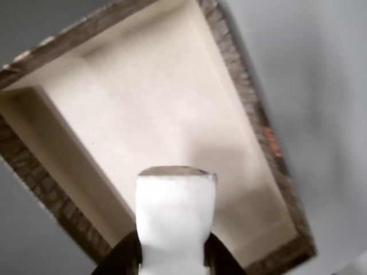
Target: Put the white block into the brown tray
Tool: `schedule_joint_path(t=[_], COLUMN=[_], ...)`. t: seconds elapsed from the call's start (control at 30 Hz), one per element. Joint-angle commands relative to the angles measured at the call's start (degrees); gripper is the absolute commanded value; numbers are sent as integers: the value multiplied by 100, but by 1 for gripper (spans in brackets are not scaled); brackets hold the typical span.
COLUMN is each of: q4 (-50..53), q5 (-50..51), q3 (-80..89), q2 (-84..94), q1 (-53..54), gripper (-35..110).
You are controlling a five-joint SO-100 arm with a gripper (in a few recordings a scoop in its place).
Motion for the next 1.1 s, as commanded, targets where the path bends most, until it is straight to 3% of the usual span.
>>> schedule_joint_path(t=[0.0, 0.17, 0.43, 1.07], q4=[9, 35, 35, -79], q5=[-220, -2399, -3217, -2795], q3=[-325, -396, -659, -1608], q2=[26, -18, -237, -1283], q1=[26, -26, -70, -220], gripper=[0, 0, 0, 3])
